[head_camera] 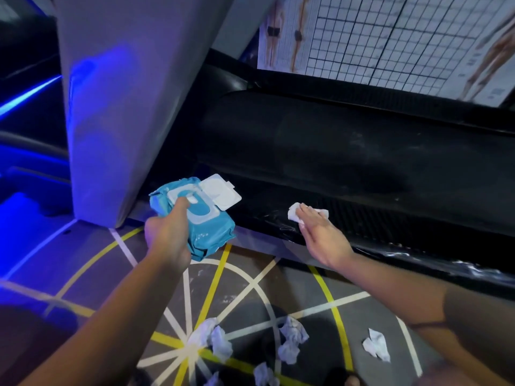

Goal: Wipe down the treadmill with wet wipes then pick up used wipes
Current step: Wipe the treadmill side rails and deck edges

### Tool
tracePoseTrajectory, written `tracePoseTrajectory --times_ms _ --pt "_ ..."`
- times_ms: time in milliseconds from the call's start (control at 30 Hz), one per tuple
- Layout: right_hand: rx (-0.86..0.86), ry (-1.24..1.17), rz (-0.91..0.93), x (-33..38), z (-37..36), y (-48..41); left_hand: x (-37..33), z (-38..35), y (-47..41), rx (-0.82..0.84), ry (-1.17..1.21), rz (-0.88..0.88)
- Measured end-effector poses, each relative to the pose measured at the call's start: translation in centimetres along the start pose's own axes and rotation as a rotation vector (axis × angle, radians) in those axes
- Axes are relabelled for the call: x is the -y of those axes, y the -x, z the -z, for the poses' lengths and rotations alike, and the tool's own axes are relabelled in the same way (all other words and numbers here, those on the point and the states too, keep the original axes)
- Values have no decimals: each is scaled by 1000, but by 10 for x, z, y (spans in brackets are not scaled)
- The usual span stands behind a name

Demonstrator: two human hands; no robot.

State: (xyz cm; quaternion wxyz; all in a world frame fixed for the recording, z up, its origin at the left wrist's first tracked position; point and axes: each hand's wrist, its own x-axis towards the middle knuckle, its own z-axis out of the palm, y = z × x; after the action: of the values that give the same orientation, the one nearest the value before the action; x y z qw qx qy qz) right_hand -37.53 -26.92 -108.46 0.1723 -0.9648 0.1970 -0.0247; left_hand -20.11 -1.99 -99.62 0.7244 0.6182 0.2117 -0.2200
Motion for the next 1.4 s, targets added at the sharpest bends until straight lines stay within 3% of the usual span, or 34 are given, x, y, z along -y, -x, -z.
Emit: tracePoseTrajectory --times_ms 67,167,333,533,900,1133,1400 --pt "-60 161 92 -7 -12 18 0 -1 -2 26 -4 -10" --pt "-54 270 89 -9 -24 27 0 -1 -1 44 3 -17" --pt "-99 248 79 30 -37 -10 -3 2 -2 17 -17 -19" --pt "-25 246 135 84 -56 -47 -7 14 -8 -17 17 -12" --pt "49 653 665 -46 -17 30 -3 2 -7 39 57 -18" --pt "72 763 613 -69 -11 50 6 2 -18 117 57 37" --pt "-44 709 632 19 -45 -20 3 13 -19 64 52 61"
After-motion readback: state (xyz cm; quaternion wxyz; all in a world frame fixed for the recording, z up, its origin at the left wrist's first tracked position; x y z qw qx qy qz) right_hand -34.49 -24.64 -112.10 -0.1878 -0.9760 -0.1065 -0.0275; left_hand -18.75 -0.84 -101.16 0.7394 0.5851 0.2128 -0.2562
